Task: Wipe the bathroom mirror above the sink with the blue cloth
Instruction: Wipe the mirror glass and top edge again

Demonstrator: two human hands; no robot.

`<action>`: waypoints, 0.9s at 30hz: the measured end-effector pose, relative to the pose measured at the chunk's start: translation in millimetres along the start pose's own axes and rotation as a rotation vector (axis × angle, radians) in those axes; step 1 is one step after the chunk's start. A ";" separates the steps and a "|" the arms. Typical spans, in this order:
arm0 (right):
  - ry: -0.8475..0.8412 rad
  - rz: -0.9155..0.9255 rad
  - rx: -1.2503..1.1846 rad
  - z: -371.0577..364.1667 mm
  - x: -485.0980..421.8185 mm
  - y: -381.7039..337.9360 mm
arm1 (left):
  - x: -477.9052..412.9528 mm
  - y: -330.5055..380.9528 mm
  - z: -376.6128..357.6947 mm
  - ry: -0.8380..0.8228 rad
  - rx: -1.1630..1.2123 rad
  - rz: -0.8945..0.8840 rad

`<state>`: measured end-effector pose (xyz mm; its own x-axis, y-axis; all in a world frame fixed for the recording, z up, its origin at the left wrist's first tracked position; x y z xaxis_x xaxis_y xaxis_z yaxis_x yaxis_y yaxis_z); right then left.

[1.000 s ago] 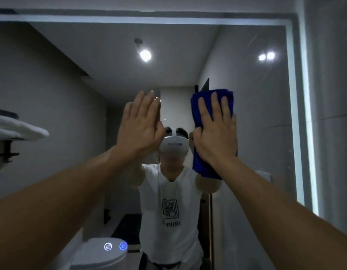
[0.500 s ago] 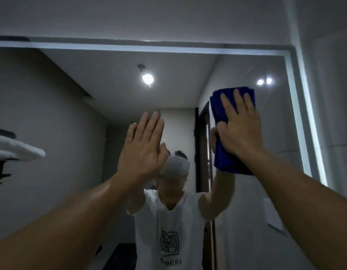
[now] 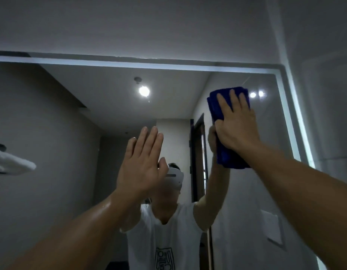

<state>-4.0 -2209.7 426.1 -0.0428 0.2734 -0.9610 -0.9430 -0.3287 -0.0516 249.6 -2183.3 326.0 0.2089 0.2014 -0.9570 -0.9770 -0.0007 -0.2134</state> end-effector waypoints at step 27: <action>-0.063 0.650 0.088 -18.5 31.8 -57.9 | -2.7 2.0 7.4 0.025 -0.038 -0.025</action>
<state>55.3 -2198.7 393.4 -0.6296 0.0977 -0.7707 -0.7418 -0.3702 0.5592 246.7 -2176.6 329.6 0.2346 0.1773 -0.9558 -0.9692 -0.0333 -0.2440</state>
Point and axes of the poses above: each hand's wrist, its own x-axis away from the middle knuckle, its own z-axis out of the back of the hand, y = z × x, the point moved 4 cm from there along -x, towards the middle knuckle, and after that the axes turned 5 degrees about -y, right-handed, at the moved point
